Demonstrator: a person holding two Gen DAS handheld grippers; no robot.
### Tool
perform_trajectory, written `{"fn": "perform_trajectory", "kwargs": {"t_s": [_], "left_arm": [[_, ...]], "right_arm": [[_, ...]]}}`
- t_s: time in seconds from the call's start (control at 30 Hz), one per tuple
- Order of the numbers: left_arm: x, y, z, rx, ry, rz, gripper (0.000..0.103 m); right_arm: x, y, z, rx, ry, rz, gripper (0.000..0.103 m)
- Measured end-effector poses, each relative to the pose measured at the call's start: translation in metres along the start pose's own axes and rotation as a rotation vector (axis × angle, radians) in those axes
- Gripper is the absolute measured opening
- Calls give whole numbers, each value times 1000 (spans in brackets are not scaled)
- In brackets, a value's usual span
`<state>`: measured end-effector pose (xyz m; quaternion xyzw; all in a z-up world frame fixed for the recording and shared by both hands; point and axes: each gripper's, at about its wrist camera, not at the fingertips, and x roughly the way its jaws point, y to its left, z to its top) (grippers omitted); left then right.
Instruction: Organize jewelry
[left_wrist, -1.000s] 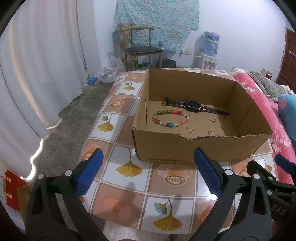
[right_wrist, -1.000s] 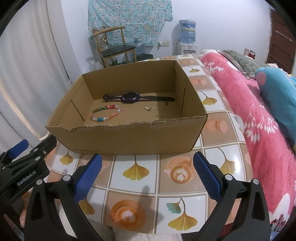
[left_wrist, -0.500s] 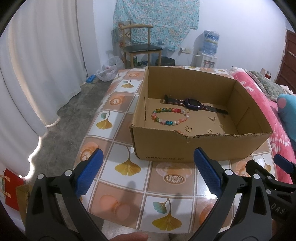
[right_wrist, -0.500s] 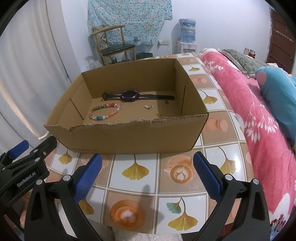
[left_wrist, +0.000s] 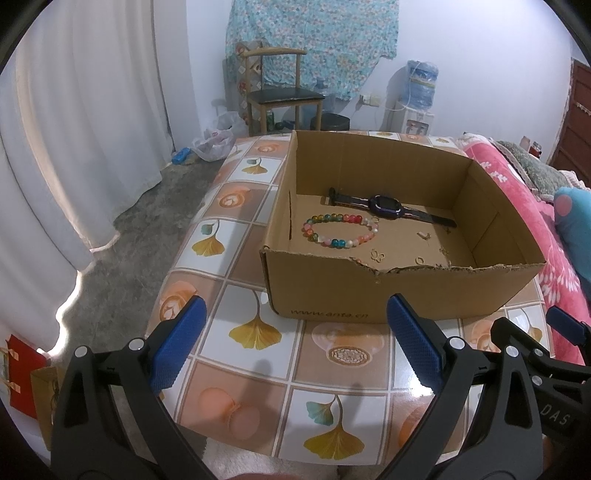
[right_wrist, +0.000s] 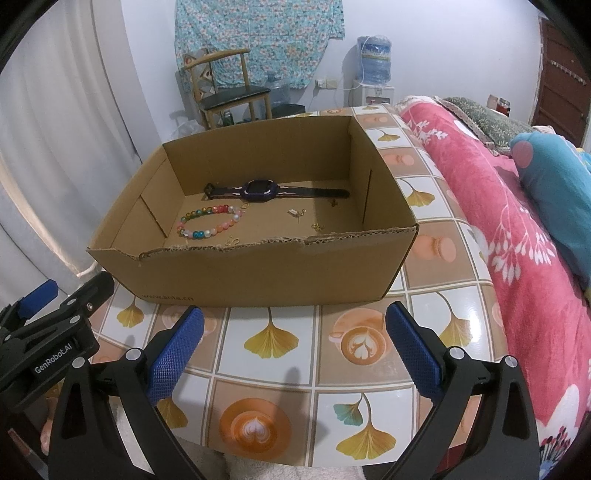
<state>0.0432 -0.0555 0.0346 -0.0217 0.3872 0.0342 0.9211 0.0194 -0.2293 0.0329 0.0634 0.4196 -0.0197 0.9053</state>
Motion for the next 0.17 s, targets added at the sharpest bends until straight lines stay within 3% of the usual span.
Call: {"fn": "perform_trajectory", "kwargs": {"t_s": [0.17], "left_arm": [[0,2,0,-3,1,-1,95]], "right_arm": [[0,0,0,-1,1,1,96]]}}
